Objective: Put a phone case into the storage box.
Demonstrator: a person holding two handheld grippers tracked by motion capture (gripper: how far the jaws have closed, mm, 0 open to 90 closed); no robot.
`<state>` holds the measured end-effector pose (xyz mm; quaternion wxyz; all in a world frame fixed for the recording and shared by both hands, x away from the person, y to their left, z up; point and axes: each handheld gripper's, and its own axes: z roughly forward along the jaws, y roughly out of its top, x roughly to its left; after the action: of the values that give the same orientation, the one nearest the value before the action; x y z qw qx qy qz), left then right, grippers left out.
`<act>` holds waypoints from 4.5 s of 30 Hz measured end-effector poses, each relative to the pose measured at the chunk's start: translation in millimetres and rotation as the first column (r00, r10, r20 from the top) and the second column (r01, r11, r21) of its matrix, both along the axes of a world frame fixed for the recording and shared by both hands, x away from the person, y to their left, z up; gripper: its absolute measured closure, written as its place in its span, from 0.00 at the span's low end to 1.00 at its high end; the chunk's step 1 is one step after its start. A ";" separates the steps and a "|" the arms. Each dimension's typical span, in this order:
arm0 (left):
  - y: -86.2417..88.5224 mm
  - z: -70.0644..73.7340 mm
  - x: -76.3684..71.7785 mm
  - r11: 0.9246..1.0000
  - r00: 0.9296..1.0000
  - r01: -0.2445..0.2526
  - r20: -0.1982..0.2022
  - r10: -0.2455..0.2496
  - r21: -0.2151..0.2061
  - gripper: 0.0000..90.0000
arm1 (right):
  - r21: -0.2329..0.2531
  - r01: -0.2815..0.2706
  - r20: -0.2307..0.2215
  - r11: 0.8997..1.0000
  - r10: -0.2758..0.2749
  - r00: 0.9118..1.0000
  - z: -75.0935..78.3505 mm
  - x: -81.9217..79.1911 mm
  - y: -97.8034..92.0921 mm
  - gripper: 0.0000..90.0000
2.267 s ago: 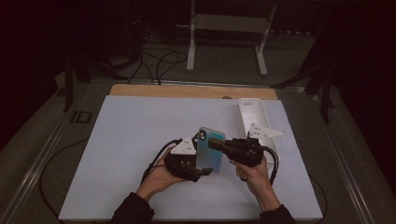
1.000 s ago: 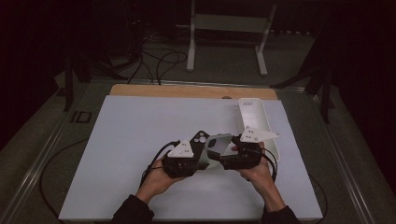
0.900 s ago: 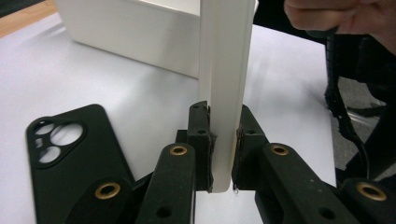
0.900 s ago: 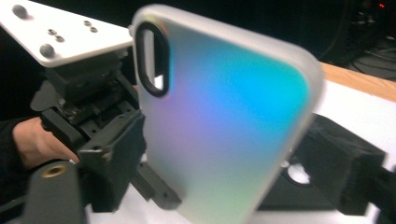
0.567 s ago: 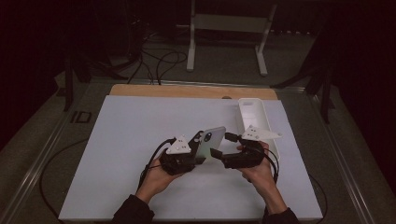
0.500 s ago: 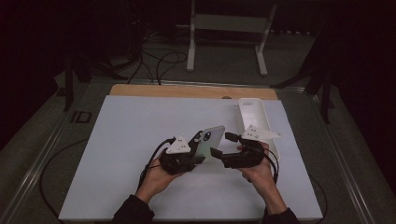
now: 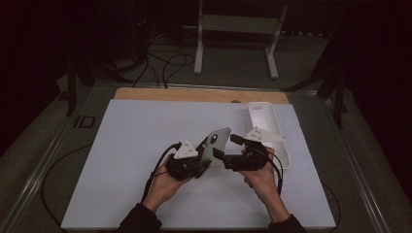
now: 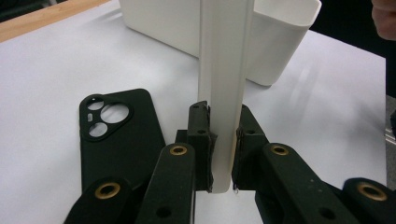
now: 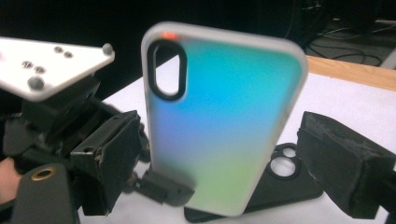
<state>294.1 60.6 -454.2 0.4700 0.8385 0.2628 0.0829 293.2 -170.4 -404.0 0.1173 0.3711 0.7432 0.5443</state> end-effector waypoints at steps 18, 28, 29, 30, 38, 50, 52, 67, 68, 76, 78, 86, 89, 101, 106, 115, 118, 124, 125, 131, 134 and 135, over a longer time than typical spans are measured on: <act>-7.4 -4.9 -2.9 1.000 1.000 -0.019 0.002 0.019 0.019 0.90 | 0.023 0.081 -0.035 0.996 -0.080 0.996 1.2 5.5 14.5 0.16; -11.4 -6.9 -5.6 1.000 1.000 -0.009 -0.001 0.009 0.019 0.90 | 0.027 0.108 -0.033 0.994 -0.107 0.994 -0.3 7.1 19.0 0.17; -11.6 -7.0 -5.9 1.000 1.000 -0.006 -0.001 0.006 0.017 0.90 | 0.027 0.105 -0.030 0.994 -0.104 0.994 -0.5 7.4 19.3 0.17; -11.6 -6.9 -6.2 1.000 1.000 -0.007 0.002 0.007 0.016 0.90 | 0.029 0.104 -0.028 0.994 -0.103 0.994 -0.5 7.6 19.5 0.18; -10.3 -6.4 -6.1 1.000 1.000 -0.006 0.001 0.006 0.011 0.90 | 0.041 0.094 -0.028 0.995 -0.093 0.995 -0.9 8.1 18.1 0.19; -10.9 -7.0 -6.1 1.000 1.000 0.000 0.001 0.000 0.012 0.90 | 0.024 0.087 -0.010 0.996 -0.086 0.996 -0.2 6.0 17.6 0.19; -10.7 -6.9 -6.2 1.000 1.000 0.000 0.003 0.000 0.014 0.90 | 0.026 0.087 -0.013 0.996 -0.086 0.996 -0.1 5.9 17.5 0.19; -4.4 -3.1 -6.2 1.000 1.000 -0.009 -0.012 0.009 -0.009 0.57 | 0.024 0.082 -0.006 0.996 -0.082 0.997 -0.2 6.0 18.8 0.19; -3.6 -2.5 -6.9 1.000 1.000 -0.022 -0.005 0.022 -0.004 0.52 | 0.024 0.083 -0.006 0.996 -0.083 0.997 -0.1 6.1 18.8 0.19; 6.2 0.5 -10.4 0.996 0.996 -0.091 0.015 0.091 -0.012 0.18 | 0.021 0.089 -0.003 0.996 -0.089 0.996 0.2 6.4 18.2 0.19; 9.4 1.6 -11.9 0.994 0.994 -0.106 0.027 0.106 -0.008 0.16 | 0.019 0.091 0.001 0.996 -0.091 0.996 0.7 6.3 18.4 0.19; 23.8 4.5 -14.2 0.992 0.991 -0.129 0.043 0.129 -0.006 0.01 | 0.012 0.091 0.008 0.996 -0.091 0.996 1.9 5.8 18.9 0.19; 30.7 5.7 -15.0 0.990 0.988 -0.144 0.052 0.144 -0.016 0.00 | 0.013 0.090 0.011 0.996 -0.090 0.996 2.3 5.6 18.7 0.19; 63.7 5.4 -16.5 0.974 0.971 -0.226 0.079 0.227 -0.027 0.00 | 0.006 0.098 0.021 0.995 -0.098 0.995 4.9 5.7 15.5 0.19; 81.3 3.0 -17.0 0.963 0.959 -0.269 0.084 0.270 -0.033 0.00 | 0.005 0.100 0.020 0.995 -0.100 0.995 5.0 6.1 15.1 0.19; 106.0 -2.9 -19.0 0.944 0.941 -0.329 0.073 0.330 -0.035 0.00 | 0.000 0.106 0.024 0.994 -0.106 0.994 6.3 7.3 12.6 0.19; 112.6 -5.4 -20.1 0.938 0.936 -0.344 0.073 0.346 -0.035 0.00 | 0.002 0.109 0.024 0.994 -0.109 0.994 7.1 7.4 12.2 0.19; 127.1 -12.9 -23.6 0.928 0.925 -0.372 0.072 0.373 -0.028 0.00 | 0.001 0.113 0.029 0.994 -0.113 0.993 8.6 8.4 11.2 0.19; 129.4 -14.2 -24.0 0.926 0.923 -0.378 0.075 0.378 -0.025 0.00 | -0.001 0.112 0.030 0.994 -0.112 0.993 8.9 8.7 11.1 0.19; 140.8 -20.3 -26.4 0.913 0.911 -0.408 0.061 0.408 -0.025 0.00 | -0.003 0.118 0.029 0.993 -0.118 0.993 10.2 9.7 10.0 0.19; 144.5 -22.8 -27.4 0.910 0.908 -0.414 0.059 0.414 -0.023 0.00 | -0.001 0.121 0.030 0.993 -0.121 0.992 10.6 10.4 9.5 0.19; 145.8 -23.6 -27.7 0.909 0.907 -0.416 0.061 0.417 -0.021 0.00 | -0.002 0.120 0.033 0.993 -0.120 0.992 10.7 10.8 9.0 0.19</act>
<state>266.4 206.4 -477.8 0.4526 0.7584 0.4207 0.2073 304.0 -161.3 -393.3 0.1625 0.4059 0.7186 0.5408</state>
